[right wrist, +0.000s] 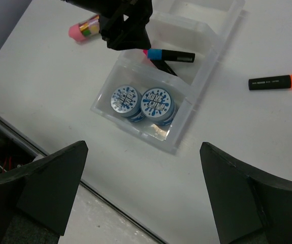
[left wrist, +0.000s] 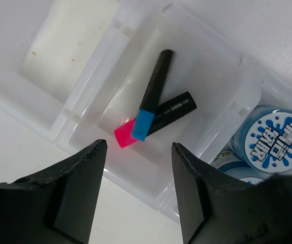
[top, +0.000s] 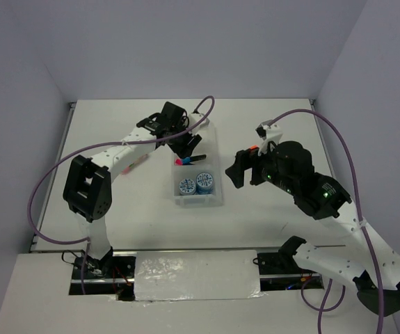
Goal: Sort the stationery into containers
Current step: Place the pen in the storage box, then pick up the pen from the center of the board.
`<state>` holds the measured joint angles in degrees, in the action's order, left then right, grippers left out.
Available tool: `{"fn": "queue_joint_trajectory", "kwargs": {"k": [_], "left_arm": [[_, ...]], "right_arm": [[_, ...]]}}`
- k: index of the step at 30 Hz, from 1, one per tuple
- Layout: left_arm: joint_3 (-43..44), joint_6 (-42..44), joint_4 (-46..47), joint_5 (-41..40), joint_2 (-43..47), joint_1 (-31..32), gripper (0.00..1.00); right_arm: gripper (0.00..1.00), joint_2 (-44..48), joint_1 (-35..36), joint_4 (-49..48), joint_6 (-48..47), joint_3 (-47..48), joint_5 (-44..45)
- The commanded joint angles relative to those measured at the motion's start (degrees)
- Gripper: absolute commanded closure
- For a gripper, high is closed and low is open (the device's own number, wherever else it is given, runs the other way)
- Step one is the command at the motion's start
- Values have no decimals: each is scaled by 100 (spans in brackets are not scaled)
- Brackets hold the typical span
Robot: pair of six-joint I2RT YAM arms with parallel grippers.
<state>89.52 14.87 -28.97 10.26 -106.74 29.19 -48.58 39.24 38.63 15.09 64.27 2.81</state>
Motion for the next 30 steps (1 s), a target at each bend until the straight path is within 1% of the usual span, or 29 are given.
{"fn": "queue_joint_trajectory", "kwargs": {"k": [1, 2, 5, 7, 8, 9, 10, 11, 12, 13, 14, 15, 16, 17, 18, 19, 20, 21, 22, 23, 24, 25, 26, 27, 28, 30], "left_arm": [[-66, -28, 304, -209, 109, 8, 32], [-74, -89, 348, -270, 153, 16, 30], [13, -334, 331, -594, 451, 8, 28], [92, -581, 296, -1119, 776, 16, 26], [232, -921, 252, -1436, 873, 17, 21], [346, -1134, -9, -1761, 1048, 17, 10], [469, -1397, -212, -2487, 1119, 8, 2], [653, -2052, -423, -2781, 1190, -18, 1], [707, -2354, -643, -3062, 1373, -45, 1], [708, -2679, -1062, -3309, 1506, -167, 1], [542, -3222, -1223, -3477, 1646, -272, 1], [401, -3436, -1469, -3496, 2004, -465, 1], [235, -3708, -1549, -3513, 2217, -528, 1], [-176, -3772, -1594, -3627, 2428, -572, 1], [-406, -3790, -1611, -3697, 2917, -581, 1], [-896, -3677, -1472, -3715, 3183, -590, 1], [-1136, -3571, -1384, -3707, 3681, -590, 1], [-1373, -3475, -1322, -3698, 3913, -590, 1], [-1810, -3317, -1191, -3881, 4315, -599, 1], [-2015, -3298, -1120, -4013, 4502, -607, 1], [-2469, -3307, -1015, -4110, 4669, -607, 1], [-2683, -3368, -814, -4207, 4836, -616, 1], [-2868, -3455, -725, -4338, 5134, -642, 1], [-3070, -3543, -628, -4348, 5250, -669, 1], [-3359, -3527, -462, -4174, 5399, -808, 1], [-3380, -3535, -478, -4207, 5409, -854, 1]], "right_arm": [[0, -55, 39, -181, 29, -55, 27], [0, -73, 39, -189, 55, -55, 62], [0, -283, -13, -137, 327, -11, 491], [0, -652, -162, -14, 800, 85, 964], [0, -766, -232, 4, 959, 112, 1132], [0, -1037, -294, 47, 1326, 129, 1308], [0, -1162, -390, 4, 1504, 121, 1432], [0, -1250, -609, -74, 1662, 95, 1520], [0, -1460, -724, -275, 1925, 60, 1503], [0, -1583, -830, -390, 2058, -2, 1495], [0, -1706, -1074, -452, 2198, -2, 1547], [0, -2012, -1190, -497, 2496, 59, 1608], [0, -2207, -1295, -523, 2612, 111, 1678], [0, -2626, -1497, -497, 2848, 190, 1818], [0, -2848, -1612, -445, 2963, 400, 1863], [0, -3094, -1717, -383, 3078, 533, 1881], [0, -3610, -1910, -261, 3235, 847, 1846], [0, -3859, -1990, -155, 3333, 1033, 1855], [0, -4366, -2121, -85, 3368, 1191, 1829], [0, -4632, -2166, -23, 3404, 1532, 1811], [0, -4869, -2236, 65, 3447, 1736, 1828], [0, -5376, -2263, 248, 3483, 1929, 1820], [1, -5643, -2350, 381, 3509, 2340, 1759], [1, -5871, -2360, 512, 3544, 2571, 1776], [2, -6274, -2360, 740, 3614, 2930, 1819], [2, -6584, -2377, 891, 3711, 3187, 1951]]}}
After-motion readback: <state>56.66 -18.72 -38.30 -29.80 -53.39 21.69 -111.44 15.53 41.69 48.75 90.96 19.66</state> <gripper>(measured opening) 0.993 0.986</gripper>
